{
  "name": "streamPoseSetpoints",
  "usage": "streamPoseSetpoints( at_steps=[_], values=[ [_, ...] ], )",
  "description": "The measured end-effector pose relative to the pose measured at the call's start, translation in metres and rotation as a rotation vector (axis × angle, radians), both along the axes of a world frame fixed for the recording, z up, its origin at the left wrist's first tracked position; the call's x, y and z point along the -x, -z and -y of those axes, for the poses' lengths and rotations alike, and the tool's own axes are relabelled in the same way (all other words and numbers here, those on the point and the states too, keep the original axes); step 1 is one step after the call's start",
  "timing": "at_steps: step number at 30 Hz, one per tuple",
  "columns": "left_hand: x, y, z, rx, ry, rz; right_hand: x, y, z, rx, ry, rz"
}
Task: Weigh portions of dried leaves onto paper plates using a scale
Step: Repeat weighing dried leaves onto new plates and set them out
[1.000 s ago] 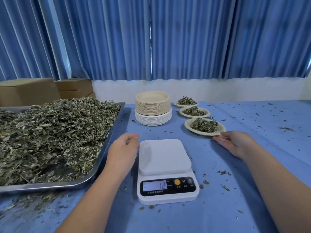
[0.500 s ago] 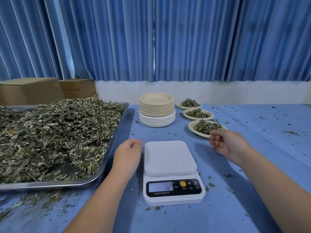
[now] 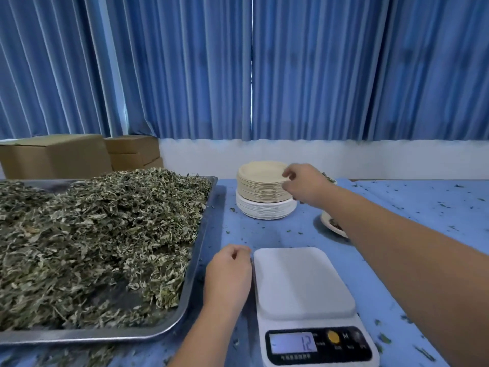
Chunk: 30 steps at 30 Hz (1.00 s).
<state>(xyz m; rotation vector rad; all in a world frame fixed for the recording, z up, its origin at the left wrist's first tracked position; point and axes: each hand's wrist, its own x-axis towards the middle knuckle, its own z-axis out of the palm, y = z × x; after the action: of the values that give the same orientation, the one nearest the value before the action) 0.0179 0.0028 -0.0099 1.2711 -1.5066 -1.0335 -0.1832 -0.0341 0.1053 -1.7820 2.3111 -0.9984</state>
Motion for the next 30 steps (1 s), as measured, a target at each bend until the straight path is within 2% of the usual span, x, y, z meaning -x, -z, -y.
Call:
streamPoseSetpoints(
  at_steps=[3,7,9,19,26,30],
  values=[
    [0.001,0.000,0.001,-0.022,-0.005,-0.006,-0.006,-0.015,0.027,-0.097,-0.062,-0.111],
    [0.001,0.000,0.002,-0.028,0.002,-0.013,-0.010,-0.019,0.045,-0.390,-0.085,-0.101],
    [0.001,-0.001,0.003,-0.031,0.003,-0.006,-0.013,-0.022,0.048,-0.417,-0.064,-0.109],
    [0.000,-0.001,0.002,-0.046,0.021,0.007,-0.024,-0.029,0.042,-0.294,0.002,-0.386],
    [-0.002,-0.005,0.000,-0.045,0.025,-0.016,-0.009,-0.015,0.013,-0.001,-0.078,-0.185],
    [-0.002,-0.008,-0.001,-0.032,0.042,-0.010,0.000,0.008,-0.023,0.102,-0.122,-0.104]
  ],
)
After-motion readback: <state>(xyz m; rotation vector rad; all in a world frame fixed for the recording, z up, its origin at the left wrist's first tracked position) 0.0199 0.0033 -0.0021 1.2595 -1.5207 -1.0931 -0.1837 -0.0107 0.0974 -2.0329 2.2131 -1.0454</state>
